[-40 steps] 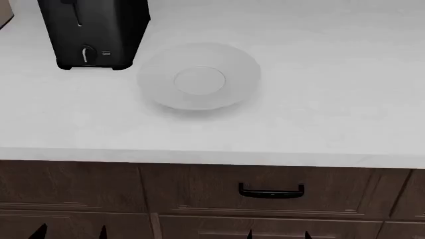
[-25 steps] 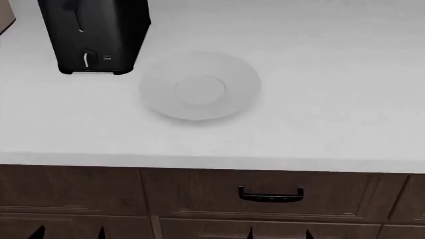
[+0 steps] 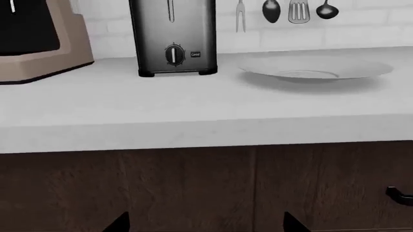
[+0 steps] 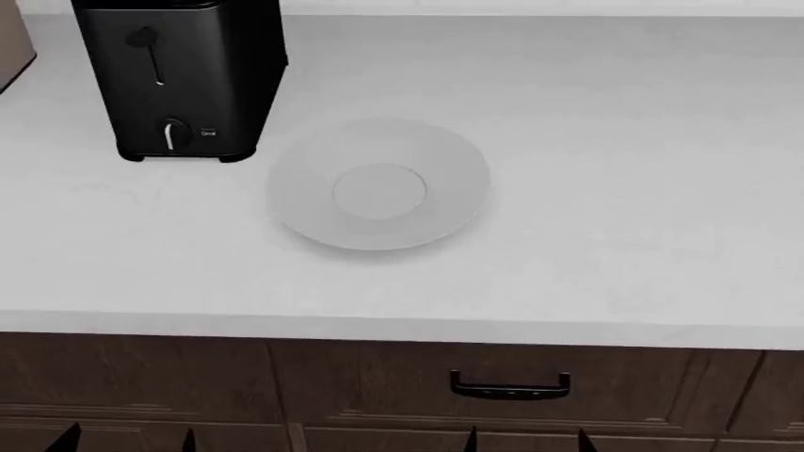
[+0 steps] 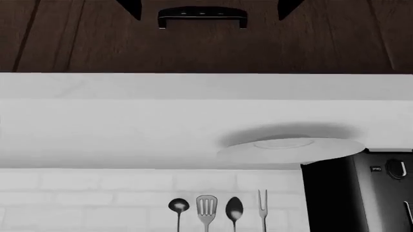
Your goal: Place the toasted item on a plate.
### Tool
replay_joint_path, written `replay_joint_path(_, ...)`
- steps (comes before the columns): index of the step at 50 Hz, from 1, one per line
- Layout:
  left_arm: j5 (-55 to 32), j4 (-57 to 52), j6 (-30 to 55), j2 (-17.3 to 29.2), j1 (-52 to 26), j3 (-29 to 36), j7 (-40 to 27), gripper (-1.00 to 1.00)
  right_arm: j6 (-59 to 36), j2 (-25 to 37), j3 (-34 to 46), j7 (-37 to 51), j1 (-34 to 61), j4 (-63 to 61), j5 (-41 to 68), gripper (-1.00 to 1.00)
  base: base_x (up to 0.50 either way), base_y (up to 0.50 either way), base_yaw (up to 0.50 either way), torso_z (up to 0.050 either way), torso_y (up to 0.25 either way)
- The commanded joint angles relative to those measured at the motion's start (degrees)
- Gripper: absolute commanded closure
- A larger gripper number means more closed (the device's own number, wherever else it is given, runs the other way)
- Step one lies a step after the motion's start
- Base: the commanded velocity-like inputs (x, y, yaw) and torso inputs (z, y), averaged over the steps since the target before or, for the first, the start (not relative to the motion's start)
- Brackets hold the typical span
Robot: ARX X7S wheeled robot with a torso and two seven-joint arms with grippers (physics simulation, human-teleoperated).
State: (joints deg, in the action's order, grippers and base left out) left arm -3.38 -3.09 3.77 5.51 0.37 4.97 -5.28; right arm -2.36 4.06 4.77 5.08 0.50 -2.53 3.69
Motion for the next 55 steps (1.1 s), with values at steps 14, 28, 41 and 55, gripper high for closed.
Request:
replay_joint_path(14,-0.9,-7.4,6.9,2.5,-1.8,1.4,-1.7,-1.0,-5.1,2.4,2.0,2.0,1.7,-6.3,1.7,-1.0,0.0,0.0,0.0,0.039,0.0)
replay_joint_path(28,-1.5,-14.9,18.0,4.8,-8.5,1.3,-2.3,-1.0,-12.9,4.3,2.7,2.3,7.9,-12.4,2.3,-1.0,0.0,0.0,0.0,0.0,0.0)
replay_joint_path(41,-1.9,-19.2,28.8,7.3,-16.7,2.4,-1.3,-1.0,-20.7,5.3,3.8,2.0,16.1,-15.8,3.0,-1.0,0.0,0.0,0.0,0.0,0.0)
replay_joint_path(55,-3.0,-22.8,36.6,8.9,-23.7,0.3,-1.7,-1.0,-26.9,7.1,3.5,2.1,21.7,-19.0,3.7,-1.0,0.0,0.0,0.0,0.0,0.0)
